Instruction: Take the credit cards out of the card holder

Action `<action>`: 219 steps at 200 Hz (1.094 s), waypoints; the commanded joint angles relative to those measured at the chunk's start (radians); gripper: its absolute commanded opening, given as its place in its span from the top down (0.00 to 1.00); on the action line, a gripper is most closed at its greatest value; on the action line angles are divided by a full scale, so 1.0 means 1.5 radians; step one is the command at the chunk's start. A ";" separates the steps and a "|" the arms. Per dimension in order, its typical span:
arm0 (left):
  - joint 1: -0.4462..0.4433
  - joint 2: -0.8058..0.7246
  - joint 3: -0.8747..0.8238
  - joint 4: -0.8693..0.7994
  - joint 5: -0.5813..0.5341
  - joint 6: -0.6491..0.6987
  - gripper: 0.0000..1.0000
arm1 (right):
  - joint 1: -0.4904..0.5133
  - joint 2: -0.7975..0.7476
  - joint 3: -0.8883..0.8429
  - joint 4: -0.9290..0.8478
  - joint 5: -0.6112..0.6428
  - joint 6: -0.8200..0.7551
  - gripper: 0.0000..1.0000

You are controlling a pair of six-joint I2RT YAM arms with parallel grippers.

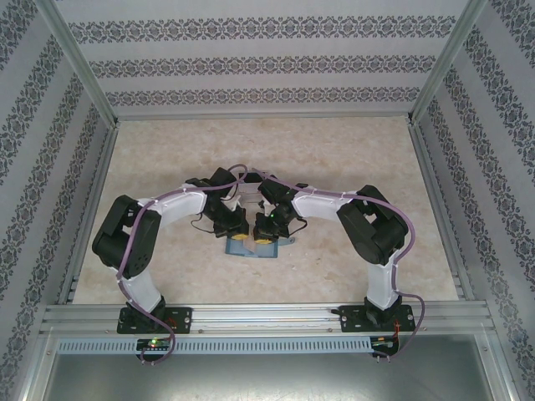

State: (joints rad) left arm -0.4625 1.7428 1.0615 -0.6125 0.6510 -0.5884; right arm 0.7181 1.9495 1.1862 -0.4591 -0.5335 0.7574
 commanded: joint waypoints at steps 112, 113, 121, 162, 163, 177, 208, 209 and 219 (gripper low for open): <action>0.014 -0.033 0.166 -0.199 -0.162 0.292 1.00 | -0.084 -0.151 -0.053 -0.052 0.038 -0.033 0.84; 0.013 -0.033 0.166 -0.198 -0.162 0.297 1.00 | -0.086 -0.152 -0.054 -0.053 0.039 -0.033 0.84; 0.013 -0.033 0.172 -0.194 -0.173 0.335 1.00 | -0.096 -0.158 -0.060 -0.056 0.042 -0.038 0.84; 0.013 0.006 0.262 -0.227 -0.203 0.512 1.00 | -0.143 -0.187 -0.075 -0.073 0.044 -0.061 0.84; 0.013 0.008 0.264 -0.228 -0.201 0.516 1.00 | -0.144 -0.188 -0.074 -0.074 0.044 -0.062 0.84; 0.012 0.033 0.305 -0.243 -0.202 0.584 1.00 | -0.156 -0.196 -0.072 -0.086 0.045 -0.072 0.84; 0.013 0.092 0.410 -0.290 -0.251 0.725 1.00 | -0.175 -0.216 -0.069 -0.109 0.047 -0.089 0.84; 0.012 0.094 0.413 -0.291 -0.252 0.730 1.00 | -0.176 -0.216 -0.069 -0.110 0.048 -0.090 0.84; 0.013 0.113 0.450 -0.308 -0.255 0.771 1.00 | -0.181 -0.223 -0.073 -0.112 0.049 -0.092 0.84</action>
State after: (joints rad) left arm -0.4511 1.8580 1.6279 -0.9649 0.3202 0.3161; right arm 0.4618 1.6588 1.0832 -0.5774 -0.4789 0.6567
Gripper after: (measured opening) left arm 0.043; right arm 0.163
